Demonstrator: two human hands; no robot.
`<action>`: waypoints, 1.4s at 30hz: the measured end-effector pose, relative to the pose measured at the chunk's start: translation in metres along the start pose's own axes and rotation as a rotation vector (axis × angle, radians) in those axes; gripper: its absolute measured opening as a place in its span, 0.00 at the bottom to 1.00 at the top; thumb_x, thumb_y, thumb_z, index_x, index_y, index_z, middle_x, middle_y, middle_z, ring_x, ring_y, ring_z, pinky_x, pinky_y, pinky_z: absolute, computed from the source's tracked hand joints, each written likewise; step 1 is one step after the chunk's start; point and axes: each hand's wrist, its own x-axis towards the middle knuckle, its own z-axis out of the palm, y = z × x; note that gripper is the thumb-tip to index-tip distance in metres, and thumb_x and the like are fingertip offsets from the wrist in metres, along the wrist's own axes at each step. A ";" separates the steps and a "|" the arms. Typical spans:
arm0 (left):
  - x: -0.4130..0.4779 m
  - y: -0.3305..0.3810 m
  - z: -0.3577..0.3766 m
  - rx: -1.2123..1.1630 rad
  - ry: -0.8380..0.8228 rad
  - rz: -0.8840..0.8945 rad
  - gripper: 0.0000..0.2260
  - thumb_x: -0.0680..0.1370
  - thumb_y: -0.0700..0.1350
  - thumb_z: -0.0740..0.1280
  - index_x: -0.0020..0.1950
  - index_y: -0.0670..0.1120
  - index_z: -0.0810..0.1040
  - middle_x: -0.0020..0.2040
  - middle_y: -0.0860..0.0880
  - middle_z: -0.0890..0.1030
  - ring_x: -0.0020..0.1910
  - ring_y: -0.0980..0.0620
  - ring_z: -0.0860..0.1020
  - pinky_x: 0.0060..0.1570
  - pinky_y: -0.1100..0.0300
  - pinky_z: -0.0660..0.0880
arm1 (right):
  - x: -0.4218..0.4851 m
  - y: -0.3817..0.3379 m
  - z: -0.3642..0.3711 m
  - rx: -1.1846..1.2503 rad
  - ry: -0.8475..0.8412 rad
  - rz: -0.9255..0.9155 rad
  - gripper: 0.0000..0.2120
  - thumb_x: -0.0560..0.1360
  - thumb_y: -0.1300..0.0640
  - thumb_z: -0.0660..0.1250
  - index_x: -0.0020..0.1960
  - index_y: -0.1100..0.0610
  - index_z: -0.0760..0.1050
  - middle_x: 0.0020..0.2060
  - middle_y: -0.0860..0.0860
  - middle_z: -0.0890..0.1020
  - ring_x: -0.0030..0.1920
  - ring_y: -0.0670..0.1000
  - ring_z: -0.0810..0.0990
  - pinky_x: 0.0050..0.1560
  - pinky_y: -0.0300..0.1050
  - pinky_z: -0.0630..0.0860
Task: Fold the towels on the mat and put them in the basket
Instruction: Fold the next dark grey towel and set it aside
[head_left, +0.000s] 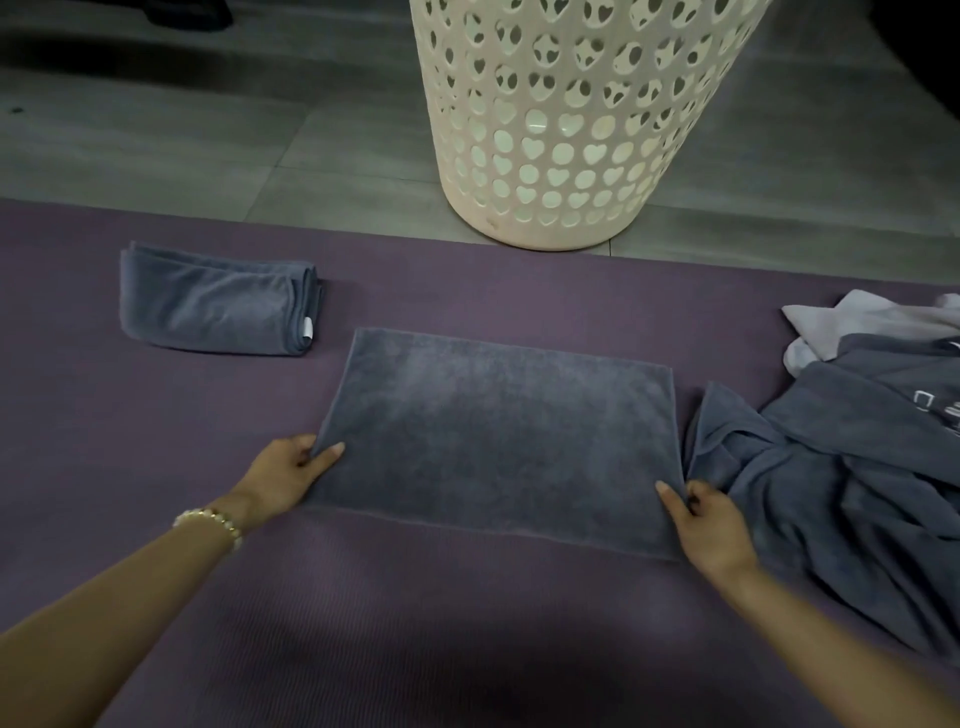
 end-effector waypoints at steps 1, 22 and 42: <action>0.000 -0.001 0.004 0.026 0.044 0.022 0.10 0.79 0.47 0.65 0.46 0.42 0.81 0.39 0.50 0.83 0.42 0.52 0.81 0.36 0.71 0.72 | -0.001 0.002 0.002 -0.021 0.031 -0.025 0.19 0.78 0.55 0.64 0.31 0.58 0.63 0.25 0.52 0.70 0.27 0.49 0.69 0.27 0.40 0.61; 0.000 0.048 0.134 0.836 0.064 0.401 0.27 0.81 0.61 0.37 0.77 0.54 0.55 0.76 0.51 0.60 0.76 0.46 0.54 0.71 0.37 0.50 | -0.007 -0.063 0.109 -0.605 -0.125 -0.620 0.35 0.76 0.36 0.26 0.77 0.50 0.44 0.77 0.47 0.48 0.77 0.49 0.42 0.74 0.53 0.36; 0.056 0.098 0.116 0.799 0.165 0.463 0.25 0.79 0.57 0.35 0.75 0.56 0.39 0.79 0.51 0.44 0.77 0.46 0.41 0.71 0.45 0.35 | 0.057 -0.110 0.094 -0.495 -0.095 -0.581 0.39 0.70 0.36 0.27 0.78 0.51 0.42 0.77 0.46 0.42 0.76 0.46 0.37 0.72 0.45 0.31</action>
